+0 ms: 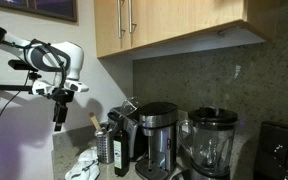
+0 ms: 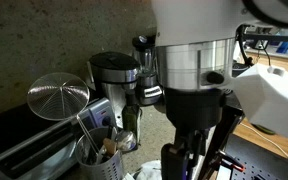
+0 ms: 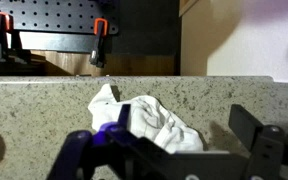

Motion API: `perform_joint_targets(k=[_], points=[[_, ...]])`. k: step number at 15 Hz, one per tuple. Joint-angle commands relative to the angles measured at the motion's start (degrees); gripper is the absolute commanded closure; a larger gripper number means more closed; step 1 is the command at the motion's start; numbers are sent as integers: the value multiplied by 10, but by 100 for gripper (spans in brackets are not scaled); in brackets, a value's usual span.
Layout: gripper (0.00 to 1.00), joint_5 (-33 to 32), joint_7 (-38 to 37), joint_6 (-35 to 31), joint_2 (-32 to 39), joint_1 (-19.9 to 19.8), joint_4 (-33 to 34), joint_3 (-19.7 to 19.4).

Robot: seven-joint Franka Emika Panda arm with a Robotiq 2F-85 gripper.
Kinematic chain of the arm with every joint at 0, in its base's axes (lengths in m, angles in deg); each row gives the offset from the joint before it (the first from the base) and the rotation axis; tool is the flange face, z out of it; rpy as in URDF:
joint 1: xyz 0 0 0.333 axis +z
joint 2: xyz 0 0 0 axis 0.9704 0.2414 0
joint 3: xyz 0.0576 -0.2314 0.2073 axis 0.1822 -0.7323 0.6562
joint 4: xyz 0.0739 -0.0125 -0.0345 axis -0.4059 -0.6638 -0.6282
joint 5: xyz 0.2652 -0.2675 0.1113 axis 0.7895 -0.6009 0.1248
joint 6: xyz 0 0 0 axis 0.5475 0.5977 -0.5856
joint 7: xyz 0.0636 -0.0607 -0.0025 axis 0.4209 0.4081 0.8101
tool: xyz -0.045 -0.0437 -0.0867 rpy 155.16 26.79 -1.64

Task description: Take the wooden spoon from the utensil holder and use it to stir the contents in the white bowl then put back the spoon in the utensil holder

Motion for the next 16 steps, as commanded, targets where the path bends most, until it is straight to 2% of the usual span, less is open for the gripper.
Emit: perform_joint_targets(k=[1, 7, 16], points=[[0, 1, 1, 2, 0, -4, 1, 3], [0, -58, -8, -25, 24, -16, 29, 16], [0, -158, -6, -92, 132, -16, 133, 28]])
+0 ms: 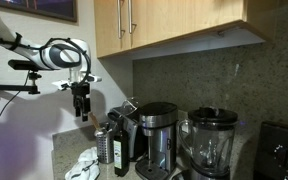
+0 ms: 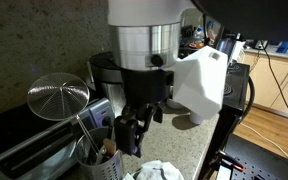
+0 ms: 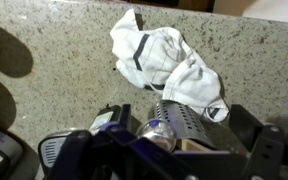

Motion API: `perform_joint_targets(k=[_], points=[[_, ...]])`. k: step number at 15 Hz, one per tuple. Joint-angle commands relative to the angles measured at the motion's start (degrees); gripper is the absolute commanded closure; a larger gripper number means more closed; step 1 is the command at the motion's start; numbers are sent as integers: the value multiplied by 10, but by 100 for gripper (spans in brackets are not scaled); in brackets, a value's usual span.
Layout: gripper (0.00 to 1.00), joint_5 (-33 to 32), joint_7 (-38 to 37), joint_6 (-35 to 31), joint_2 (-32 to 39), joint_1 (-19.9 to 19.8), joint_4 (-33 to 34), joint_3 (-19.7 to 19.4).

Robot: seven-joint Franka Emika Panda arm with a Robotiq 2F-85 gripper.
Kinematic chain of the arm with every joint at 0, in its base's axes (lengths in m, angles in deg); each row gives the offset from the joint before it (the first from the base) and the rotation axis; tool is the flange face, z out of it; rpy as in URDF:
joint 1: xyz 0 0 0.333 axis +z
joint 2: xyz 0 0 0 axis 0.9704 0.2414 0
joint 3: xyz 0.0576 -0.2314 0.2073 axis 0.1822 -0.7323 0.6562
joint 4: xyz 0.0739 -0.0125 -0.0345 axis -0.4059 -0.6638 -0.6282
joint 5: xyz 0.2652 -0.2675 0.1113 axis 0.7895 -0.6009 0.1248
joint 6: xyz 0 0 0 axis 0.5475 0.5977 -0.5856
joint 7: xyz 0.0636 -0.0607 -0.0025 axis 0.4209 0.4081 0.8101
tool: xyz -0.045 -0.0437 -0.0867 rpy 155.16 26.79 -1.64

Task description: Take the wooden spoon from the utensil holder and use it to stir the contents in the white bowl then put back the spoon in the utensil holder

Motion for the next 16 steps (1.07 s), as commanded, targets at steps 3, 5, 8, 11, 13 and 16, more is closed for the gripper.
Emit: perform_joint_targets(k=[3, 5, 8, 11, 13, 16], points=[[0, -41, -6, -9, 65, 0, 64, 15], [0, -36, -4, -15, 74, 2, 73, 13], [26, -37, -7, -20, 80, 3, 79, 13], [40, -35, -8, -38, 80, 3, 75, 11], [55, -29, -7, -55, 77, 3, 69, 10], [79, -22, -5, -73, 76, 4, 64, 9]])
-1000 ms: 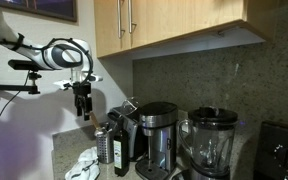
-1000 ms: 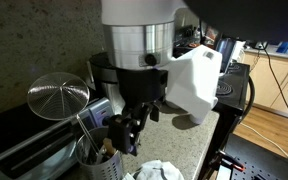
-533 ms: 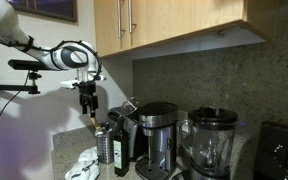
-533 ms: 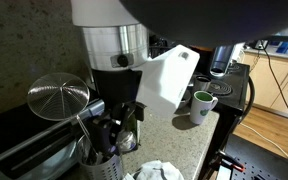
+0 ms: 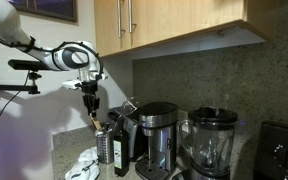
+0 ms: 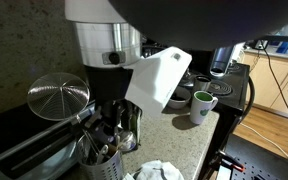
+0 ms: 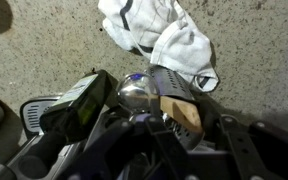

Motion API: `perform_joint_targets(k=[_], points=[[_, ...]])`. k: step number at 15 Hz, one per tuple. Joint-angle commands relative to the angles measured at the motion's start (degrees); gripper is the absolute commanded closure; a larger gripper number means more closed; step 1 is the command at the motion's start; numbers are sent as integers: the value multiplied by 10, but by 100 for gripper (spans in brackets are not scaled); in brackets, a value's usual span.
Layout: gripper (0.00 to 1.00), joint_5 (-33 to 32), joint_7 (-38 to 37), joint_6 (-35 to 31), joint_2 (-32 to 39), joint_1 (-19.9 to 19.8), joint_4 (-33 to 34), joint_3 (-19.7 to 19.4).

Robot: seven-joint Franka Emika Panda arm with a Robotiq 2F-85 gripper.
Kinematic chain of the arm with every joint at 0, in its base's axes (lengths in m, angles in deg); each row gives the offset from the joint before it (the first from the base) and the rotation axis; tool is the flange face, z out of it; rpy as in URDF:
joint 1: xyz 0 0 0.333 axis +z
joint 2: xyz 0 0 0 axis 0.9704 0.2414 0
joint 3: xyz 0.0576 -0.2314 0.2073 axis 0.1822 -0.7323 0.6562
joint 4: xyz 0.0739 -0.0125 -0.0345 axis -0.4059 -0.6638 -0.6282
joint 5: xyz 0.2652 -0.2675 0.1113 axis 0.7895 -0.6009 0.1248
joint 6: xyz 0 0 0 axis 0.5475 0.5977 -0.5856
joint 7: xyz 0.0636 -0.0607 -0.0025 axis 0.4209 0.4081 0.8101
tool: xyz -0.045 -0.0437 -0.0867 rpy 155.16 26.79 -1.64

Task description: Take the wooden spoon from the utensil holder and use it to stir the contents in the white bowl then put back the spoon in the utensil holder

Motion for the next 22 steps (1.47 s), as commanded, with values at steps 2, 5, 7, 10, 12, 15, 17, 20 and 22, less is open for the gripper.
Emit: perform_joint_targets(k=[2, 5, 7, 10, 12, 15, 17, 20, 22], points=[[94, 4, -6, -23, 1, 2, -5, -2], [100, 2, -8, -24, 1, 1, -4, -2], [97, 0, -9, -21, 2, 0, -2, -3], [97, -2, -10, -15, 0, -3, 8, -6], [97, -3, -11, -3, -7, -4, 20, -9], [97, 0, -6, 29, -14, -6, 50, -15], [97, 3, 0, 59, -19, -6, 80, -20], [97, 8, 7, 120, -24, -5, 128, -23], [97, 14, 12, 164, -24, -4, 166, -24]])
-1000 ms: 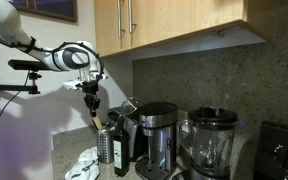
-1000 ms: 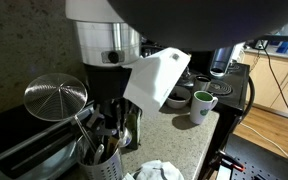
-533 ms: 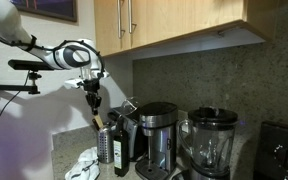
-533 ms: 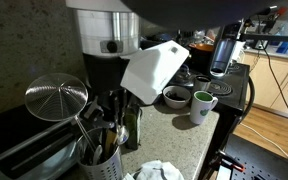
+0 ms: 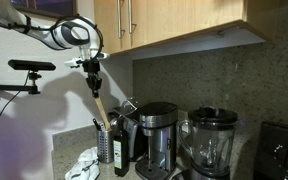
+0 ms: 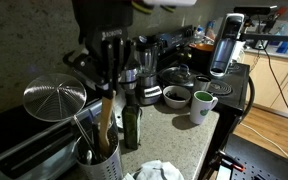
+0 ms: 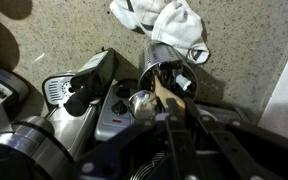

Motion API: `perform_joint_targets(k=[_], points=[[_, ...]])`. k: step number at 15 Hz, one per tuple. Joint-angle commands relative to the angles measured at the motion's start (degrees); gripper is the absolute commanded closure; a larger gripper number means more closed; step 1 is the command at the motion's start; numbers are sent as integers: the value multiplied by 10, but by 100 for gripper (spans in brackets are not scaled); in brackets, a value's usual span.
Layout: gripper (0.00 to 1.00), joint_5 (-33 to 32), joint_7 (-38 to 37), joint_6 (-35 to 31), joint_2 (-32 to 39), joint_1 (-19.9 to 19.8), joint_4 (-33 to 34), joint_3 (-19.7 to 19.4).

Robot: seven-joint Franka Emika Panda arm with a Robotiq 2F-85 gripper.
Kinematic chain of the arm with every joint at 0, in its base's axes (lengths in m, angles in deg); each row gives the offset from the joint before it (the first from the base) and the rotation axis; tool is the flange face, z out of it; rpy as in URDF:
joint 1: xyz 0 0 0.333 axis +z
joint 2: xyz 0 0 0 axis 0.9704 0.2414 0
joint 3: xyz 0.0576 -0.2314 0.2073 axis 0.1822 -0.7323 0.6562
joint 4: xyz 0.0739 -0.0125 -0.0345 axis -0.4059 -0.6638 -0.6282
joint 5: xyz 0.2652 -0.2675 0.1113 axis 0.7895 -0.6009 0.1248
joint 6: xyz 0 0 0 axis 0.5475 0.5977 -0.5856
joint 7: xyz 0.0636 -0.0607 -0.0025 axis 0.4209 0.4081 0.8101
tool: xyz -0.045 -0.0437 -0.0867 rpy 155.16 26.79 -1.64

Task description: Take the wooden spoon from the utensil holder and use it to stir the contents in the white bowl then put back the spoon in the utensil holder

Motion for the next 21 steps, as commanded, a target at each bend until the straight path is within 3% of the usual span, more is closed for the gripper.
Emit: perform_joint_targets(k=[1, 6, 13, 16, 21], points=[[97, 16, 14, 84, -1, -2, 72, -3], [97, 17, 12, 190, 12, -5, 187, -3], [97, -29, -21, 329, 39, -35, 331, -8], [97, -86, -35, 364, 34, -62, 321, -25], [97, -127, -48, 328, 4, -103, 202, -77]])
